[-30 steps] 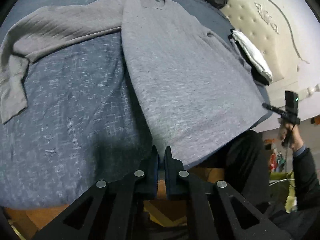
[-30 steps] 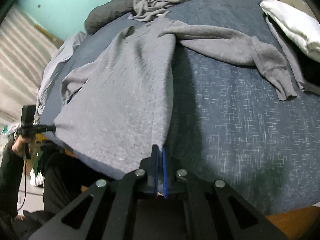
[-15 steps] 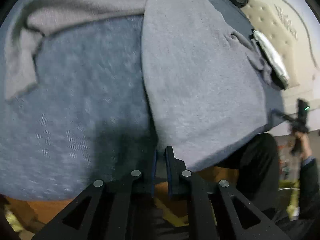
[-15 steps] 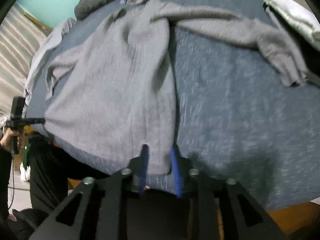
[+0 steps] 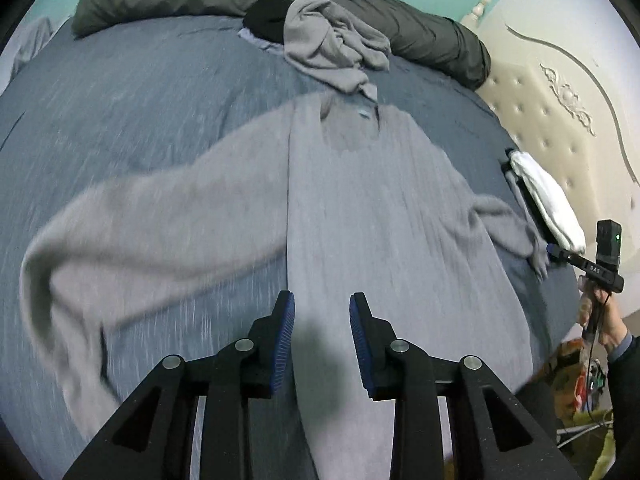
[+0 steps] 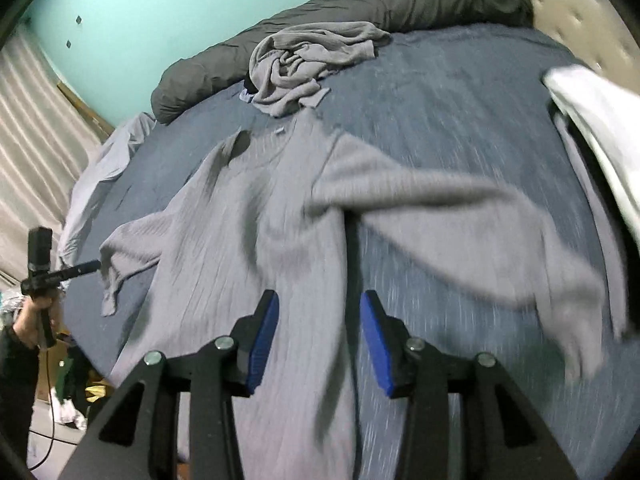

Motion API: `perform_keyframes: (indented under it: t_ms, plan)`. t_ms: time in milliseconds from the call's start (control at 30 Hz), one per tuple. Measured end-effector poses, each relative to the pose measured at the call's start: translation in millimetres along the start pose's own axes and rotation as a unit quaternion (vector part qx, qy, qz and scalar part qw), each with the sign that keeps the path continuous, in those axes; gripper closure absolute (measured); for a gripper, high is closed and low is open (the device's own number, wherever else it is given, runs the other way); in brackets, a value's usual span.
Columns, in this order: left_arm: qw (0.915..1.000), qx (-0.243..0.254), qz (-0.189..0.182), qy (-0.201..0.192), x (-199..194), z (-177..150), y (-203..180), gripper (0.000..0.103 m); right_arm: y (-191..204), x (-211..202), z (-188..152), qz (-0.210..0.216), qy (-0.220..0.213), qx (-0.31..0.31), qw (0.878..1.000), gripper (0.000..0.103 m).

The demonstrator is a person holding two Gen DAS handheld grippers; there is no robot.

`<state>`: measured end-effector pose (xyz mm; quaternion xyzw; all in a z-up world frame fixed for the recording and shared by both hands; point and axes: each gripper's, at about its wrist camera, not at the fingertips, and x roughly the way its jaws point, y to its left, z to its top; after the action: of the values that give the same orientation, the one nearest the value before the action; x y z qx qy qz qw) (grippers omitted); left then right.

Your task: Fold clothes

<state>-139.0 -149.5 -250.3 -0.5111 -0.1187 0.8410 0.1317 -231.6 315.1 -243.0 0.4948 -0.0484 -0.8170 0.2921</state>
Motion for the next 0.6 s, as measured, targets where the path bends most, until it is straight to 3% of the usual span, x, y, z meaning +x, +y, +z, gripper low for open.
perform_keyframes:
  t_ms: [300, 400, 600]
  plan:
    - [0.9998, 0.012, 0.017, 0.003, 86, 98, 23, 0.071, -4, 84, 101, -0.003, -0.002, -0.025, 1.000, 0.049]
    - [0.9997, 0.010, 0.020, 0.006, 111, 126, 35, 0.057, -9, 110, 126, -0.003, 0.001, -0.021, 1.000, 0.048]
    - [0.9995, 0.014, 0.026, 0.006, 152, 177, 51, 0.056, -3, 169, 171, -0.001, 0.018, -0.054, 0.998, 0.043]
